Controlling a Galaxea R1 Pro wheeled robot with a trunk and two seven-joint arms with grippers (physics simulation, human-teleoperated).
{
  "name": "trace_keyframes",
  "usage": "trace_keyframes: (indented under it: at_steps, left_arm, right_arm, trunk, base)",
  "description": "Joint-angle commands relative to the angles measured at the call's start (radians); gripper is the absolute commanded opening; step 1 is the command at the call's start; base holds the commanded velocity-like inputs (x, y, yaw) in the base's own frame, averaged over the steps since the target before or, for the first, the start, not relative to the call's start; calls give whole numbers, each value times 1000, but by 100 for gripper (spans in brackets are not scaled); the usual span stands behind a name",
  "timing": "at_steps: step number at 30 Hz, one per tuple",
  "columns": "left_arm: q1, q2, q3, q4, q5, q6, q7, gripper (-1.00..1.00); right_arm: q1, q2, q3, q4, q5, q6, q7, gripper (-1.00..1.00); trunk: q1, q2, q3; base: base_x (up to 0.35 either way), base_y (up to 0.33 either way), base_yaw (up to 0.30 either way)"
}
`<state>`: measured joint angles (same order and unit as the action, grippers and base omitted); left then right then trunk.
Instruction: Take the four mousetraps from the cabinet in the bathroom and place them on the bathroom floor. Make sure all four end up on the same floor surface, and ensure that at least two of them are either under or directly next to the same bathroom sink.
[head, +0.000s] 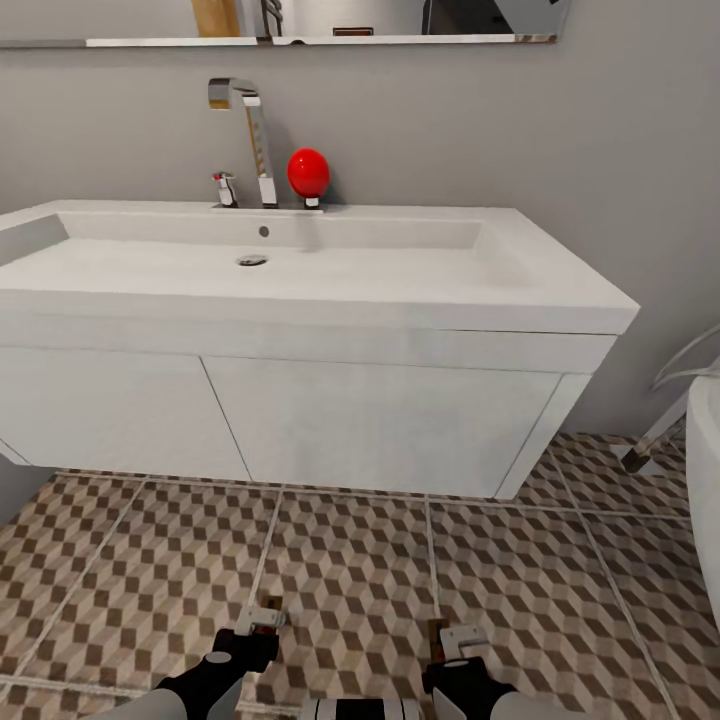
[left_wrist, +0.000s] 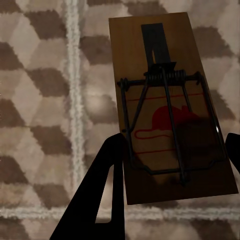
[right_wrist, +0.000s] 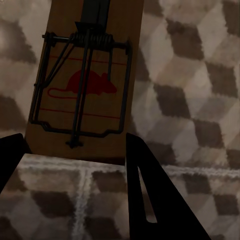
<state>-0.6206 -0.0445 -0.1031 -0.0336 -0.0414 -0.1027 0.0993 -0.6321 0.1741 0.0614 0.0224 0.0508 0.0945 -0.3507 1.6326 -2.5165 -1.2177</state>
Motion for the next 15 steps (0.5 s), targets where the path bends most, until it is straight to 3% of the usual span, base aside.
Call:
trace_keyframes:
  at_steps: [1, 9, 12, 15]
  left_arm:
    - [-1, 0, -9, 0, -9, -5, 10, -100]
    - [-2, 3, -12, -41, -10, -2, -4, -100]
    - [-4, 4, -12, -105, -8, 35, -19, -100]
    - [-8, 17, -9, -154, 0, 129, -48, -100]
  right_arm:
    - [-1, 0, 6, 0, 1, 2, -2, -100]
    - [-1, 0, 4, -20, 1, -13, -7, -100]
    - [-1, -6, 3, -65, 1, -16, -10, -100]
    - [-3, -21, 3, -142, 0, -18, -12, -100]
  trunk:
    - [0, 0, -1]
    - [0, 0, -1]
    - [0, 0, -1]
    - [0, 0, -1]
  base:
    - [0, 0, 0]
    - [0, 0, 0]
    - [0, 0, 0]
    - [0, 0, 0]
